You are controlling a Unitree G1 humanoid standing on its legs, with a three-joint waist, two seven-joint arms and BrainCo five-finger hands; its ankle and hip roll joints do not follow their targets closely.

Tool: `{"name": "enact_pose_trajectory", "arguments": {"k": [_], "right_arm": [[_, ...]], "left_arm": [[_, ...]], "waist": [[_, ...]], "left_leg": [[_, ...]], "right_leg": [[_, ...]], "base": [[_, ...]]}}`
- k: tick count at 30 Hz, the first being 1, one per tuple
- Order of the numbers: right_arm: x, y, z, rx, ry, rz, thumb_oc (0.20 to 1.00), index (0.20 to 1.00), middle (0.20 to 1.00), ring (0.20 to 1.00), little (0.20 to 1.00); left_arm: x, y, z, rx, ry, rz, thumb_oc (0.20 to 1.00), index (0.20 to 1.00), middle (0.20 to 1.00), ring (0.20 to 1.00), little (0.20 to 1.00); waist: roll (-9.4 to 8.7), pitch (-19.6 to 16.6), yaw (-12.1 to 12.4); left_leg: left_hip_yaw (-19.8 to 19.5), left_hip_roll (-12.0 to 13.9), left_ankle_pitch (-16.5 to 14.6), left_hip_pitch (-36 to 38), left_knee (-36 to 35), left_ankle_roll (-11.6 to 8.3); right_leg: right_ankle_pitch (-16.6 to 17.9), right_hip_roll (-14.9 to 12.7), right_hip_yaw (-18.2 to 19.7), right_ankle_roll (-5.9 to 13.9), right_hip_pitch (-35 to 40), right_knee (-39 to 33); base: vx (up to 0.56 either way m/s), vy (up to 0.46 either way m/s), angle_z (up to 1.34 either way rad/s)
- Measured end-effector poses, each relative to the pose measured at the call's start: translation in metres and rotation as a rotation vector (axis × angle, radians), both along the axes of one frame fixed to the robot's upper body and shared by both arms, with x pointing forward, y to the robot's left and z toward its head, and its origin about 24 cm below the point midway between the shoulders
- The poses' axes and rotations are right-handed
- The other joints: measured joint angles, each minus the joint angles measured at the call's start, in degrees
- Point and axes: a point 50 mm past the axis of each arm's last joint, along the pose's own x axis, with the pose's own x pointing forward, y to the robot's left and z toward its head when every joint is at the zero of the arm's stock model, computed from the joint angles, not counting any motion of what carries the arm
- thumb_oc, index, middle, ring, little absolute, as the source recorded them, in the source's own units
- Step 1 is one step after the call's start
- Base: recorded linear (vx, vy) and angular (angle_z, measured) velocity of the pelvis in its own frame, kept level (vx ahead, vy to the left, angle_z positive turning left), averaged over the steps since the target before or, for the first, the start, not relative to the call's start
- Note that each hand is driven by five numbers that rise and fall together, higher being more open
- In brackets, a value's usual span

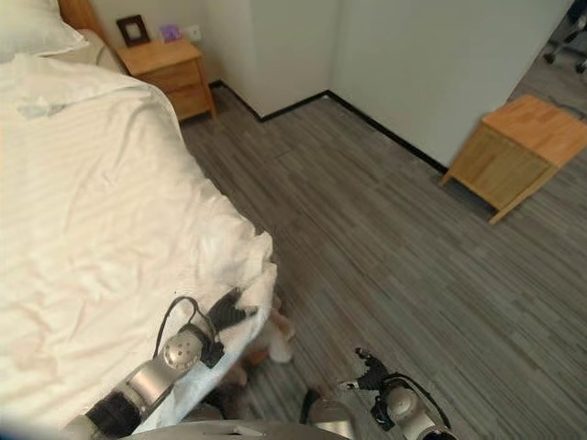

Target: Making the bed.

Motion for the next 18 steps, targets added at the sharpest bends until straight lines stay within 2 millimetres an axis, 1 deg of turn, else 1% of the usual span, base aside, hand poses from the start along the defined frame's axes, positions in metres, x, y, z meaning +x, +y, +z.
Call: {"name": "enact_pose_trajectory", "arguments": {"k": [1,2,3,4,5,6,7,8,9,10,11,12,14,15,17,18], "right_arm": [[-0.012,-0.004,-0.006,-0.005,0.046,-0.040,1.000,1.000,1.000,1.000,1.000],[-0.020,-0.007,-0.012,-0.016,0.089,-0.070,1.000,1.000,1.000,1.000,1.000],[-0.026,-0.007,-0.016,-0.023,0.129,-0.100,1.000,1.000,1.000,1.000,1.000],[-0.037,-0.013,-0.021,-0.044,0.179,-0.138,1.000,1.000,1.000,1.000,1.000],[-0.039,-0.016,-0.021,-0.048,0.186,-0.153,1.000,1.000,1.000,1.000,1.000],[-0.046,-0.021,-0.021,-0.065,0.213,-0.163,1.000,1.000,1.000,1.000,1.000],[-0.059,-0.023,-0.024,-0.067,0.245,-0.193,1.000,1.000,1.000,1.000,1.000],[-0.067,-0.025,-0.026,-0.059,0.264,-0.248,1.000,1.000,1.000,1.000,1.000],[-0.076,-0.020,-0.031,-0.052,0.314,-0.294,1.000,1.000,1.000,1.000,1.000],[-0.079,-0.018,-0.032,-0.050,0.329,-0.292,1.000,1.000,1.000,1.000,1.000],[-0.086,-0.017,-0.033,-0.047,0.345,-0.306,1.000,1.000,1.000,1.000,1.000],[-0.088,-0.018,-0.034,-0.045,0.350,-0.333,1.000,1.000,1.000,1.000,1.000],[-0.094,-0.021,-0.034,-0.058,0.368,-0.352,1.000,1.000,1.000,1.000,1.000],[-0.098,-0.025,-0.033,-0.071,0.385,-0.373,1.000,1.000,1.000,1.000,1.000],[-0.103,-0.032,-0.032,-0.098,0.403,-0.385,1.000,1.000,1.000,1.000,1.000],[-0.106,-0.038,-0.030,-0.112,0.408,-0.405,1.000,1.000,1.000,1.000,1.000]], "left_arm": [[-0.003,-0.002,-0.004,-0.038,0.045,0.001,1.000,1.000,1.000,1.000,1.000],[-0.002,-0.004,-0.006,-0.058,0.066,-0.002,1.000,1.000,1.000,1.000,1.000],[0.000,-0.004,-0.006,-0.064,0.078,-0.007,1.000,1.000,1.000,1.000,1.000],[0.000,-0.003,-0.007,-0.076,0.094,-0.020,1.000,1.000,1.000,1.000,1.000],[0.000,-0.003,-0.007,-0.096,0.107,-0.015,1.000,1.000,1.000,1.000,1.000],[0.001,-0.005,-0.006,-0.109,0.106,-0.018,1.000,1.000,1.000,1.000,1.000],[0.006,-0.007,-0.002,-0.116,0.090,-0.026,1.000,1.000,1.000,1.000,1.000],[0.014,-0.009,0.006,-0.140,0.065,-0.033,1.000,1.000,1.000,1.000,1.000],[0.019,-0.007,0.010,-0.156,0.053,-0.019,1.000,1.000,1.000,1.000,1.000],[0.019,-0.007,0.012,-0.164,0.046,-0.013,1.000,1.000,1.000,1.000,1.000],[0.019,-0.006,0.014,-0.172,0.046,-0.014,1.000,1.000,1.000,1.000,1.000],[0.018,-0.002,0.019,-0.222,0.056,-0.003,1.000,1.000,1.000,1.000,1.000],[0.015,0.006,0.025,-0.254,0.049,0.011,1.000,1.000,1.000,1.000,1.000],[0.015,0.013,0.034,-0.284,0.030,0.021,1.000,1.000,1.000,1.000,1.000],[0.014,0.020,0.043,-0.306,0.012,0.024,1.000,1.000,1.000,1.000,1.000],[0.014,0.023,0.044,-0.326,0.019,0.038,1.000,1.000,1.000,1.000,1.000]], "waist": [[-0.26,0.19,-0.34],[-0.23,0.19,-0.54],[-0.87,0.56,-0.46],[-1.52,0.52,-0.26],[-1.27,0.36,-0.51],[0.07,-0.52,-1.13],[0.64,-1.27,-2.16],[1.60,-1.91,-4.56],[-0.16,-1.82,-4.98],[-0.26,-1.92,-4.84],[-1.03,-2.14,-4.89],[-1.46,-2.44,-4.48],[-1.95,-3.61,-3.59],[-2.52,-4.53,-3.11],[-2.91,-4.88,-3.26],[-3.01,-4.92,-2.79]], "left_leg": [[0.06,-1.01,0.22,0.38,-1.32,-0.09],[-0.34,-1.38,-1.50,-0.05,0.02,-1.14],[-0.58,-1.33,-5.67,-2.16,6.59,0.02],[0.14,-1.02,-12.80,-4.27,20.78,2.93],[0.22,-1.05,-14.84,-4.11,24.75,2.82],[0.09,-1.14,-16.64,-3.33,23.54,2.75],[1.09,-2.26,-18.48,-2.61,18.39,4.80],[2.22,-3.66,-20.19,-1.36,10.51,7.62],[3.73,-5.86,-19.38,0.98,4.90,9.20],[5.75,-6.16,-17.79,2.25,1.90,9.35],[6.03,-7.15,-14.69,3.05,-0.71,9.25],[5.57,-8.17,-13.79,4.65,-3.40,9.64],[5.53,-8.64,-13.55,5.93,-5.05,9.49],[5.13,-8.87,-13.56,5.88,-5.35,9.46],[4.16,-8.77,-13.56,6.36,-5.35,9.40],[4.16,-8.75,-13.55,6.44,-5.34,9.38]], "right_leg": [[0.00,-1.45,-0.30,0.12,-0.23,-0.42],[0.19,-2.49,-0.34,0.05,-0.52,-0.46],[0.45,-4.02,-1.05,-0.10,-0.77,-0.44],[1.88,-6.56,-3.62,-0.37,-0.76,-0.44],[1.15,-7.03,-3.59,0.99,-0.34,-0.41],[0.44,-6.79,-3.26,2.54,-0.71,-0.17],[0.96,-6.59,-2.59,3.52,-1.64,0.19],[1.78,-6.95,-3.79,4.60,-2.10,0.02],[2.36,-8.30,-4.42,5.91,-2.54,0.29],[2.07,-8.28,-4.36,5.42,-2.95,0.80],[3.12,-8.49,-3.80,4.80,-2.79,1.14],[3.42,-9.30,-4.29,5.40,-2.81,2.42],[3.22,-9.46,-5.37,5.67,-2.80,3.09],[3.12,-9.61,-5.73,6.32,-2.22,3.13],[3.27,-9.52,-6.62,7.08,-1.19,2.92],[3.36,-9.48,-6.76,7.20,-0.72,2.78]], "base": [[-0.20,-0.044,0.08],[-0.17,-0.005,0.09],[-0.12,0.023,-0.17],[-0.06,0.033,-0.25],[-0.06,0.099,-0.26],[-0.02,0.139,0.13],[-0.02,0.143,0.77],[-0.01,0.137,1.16],[-0.02,0.134,1.05],[-0.02,0.168,0.60],[-0.02,0.163,0.31],[-0.01,0.151,0.21],[-0.03,0.153,0.04],[-0.05,0.159,0.15],[-0.02,0.124,0.28],[-0.01,0.140,0.18]]}}
